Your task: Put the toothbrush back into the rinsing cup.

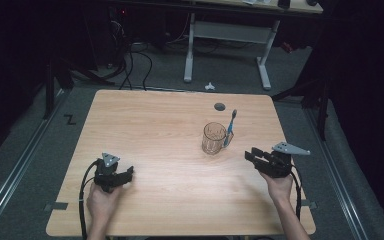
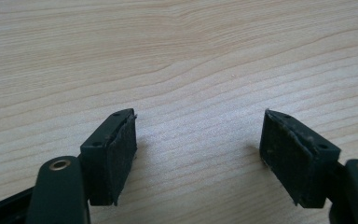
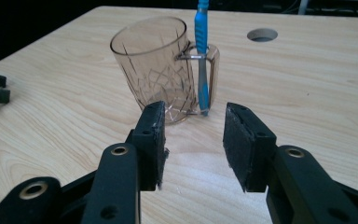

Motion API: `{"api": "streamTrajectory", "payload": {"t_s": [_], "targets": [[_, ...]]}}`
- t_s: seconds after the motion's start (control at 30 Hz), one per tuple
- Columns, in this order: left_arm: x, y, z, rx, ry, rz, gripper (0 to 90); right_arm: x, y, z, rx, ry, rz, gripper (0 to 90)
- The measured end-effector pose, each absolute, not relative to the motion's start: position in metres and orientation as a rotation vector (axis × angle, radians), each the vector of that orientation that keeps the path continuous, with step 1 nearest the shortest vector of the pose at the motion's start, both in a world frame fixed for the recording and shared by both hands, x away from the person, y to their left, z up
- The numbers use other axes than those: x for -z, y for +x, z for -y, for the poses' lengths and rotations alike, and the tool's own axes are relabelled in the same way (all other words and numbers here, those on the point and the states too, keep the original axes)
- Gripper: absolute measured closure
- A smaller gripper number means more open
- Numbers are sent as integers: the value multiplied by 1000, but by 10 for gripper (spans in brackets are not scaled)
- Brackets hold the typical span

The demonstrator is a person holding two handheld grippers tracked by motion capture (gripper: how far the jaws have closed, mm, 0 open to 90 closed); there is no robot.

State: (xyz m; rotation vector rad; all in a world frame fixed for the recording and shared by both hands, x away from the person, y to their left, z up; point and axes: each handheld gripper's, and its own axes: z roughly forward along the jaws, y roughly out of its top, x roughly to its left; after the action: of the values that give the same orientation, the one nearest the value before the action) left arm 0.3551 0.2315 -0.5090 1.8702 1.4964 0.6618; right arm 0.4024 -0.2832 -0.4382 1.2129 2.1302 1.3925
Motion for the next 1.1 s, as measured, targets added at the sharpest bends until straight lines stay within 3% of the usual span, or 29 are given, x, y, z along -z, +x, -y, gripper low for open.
{"api": "streamTrajectory", "payload": {"t_s": [1.1], "targets": [[509,355,-232,-662,1870,-1496,276,472,420,265,-1225,1215,-2188,628]]}}
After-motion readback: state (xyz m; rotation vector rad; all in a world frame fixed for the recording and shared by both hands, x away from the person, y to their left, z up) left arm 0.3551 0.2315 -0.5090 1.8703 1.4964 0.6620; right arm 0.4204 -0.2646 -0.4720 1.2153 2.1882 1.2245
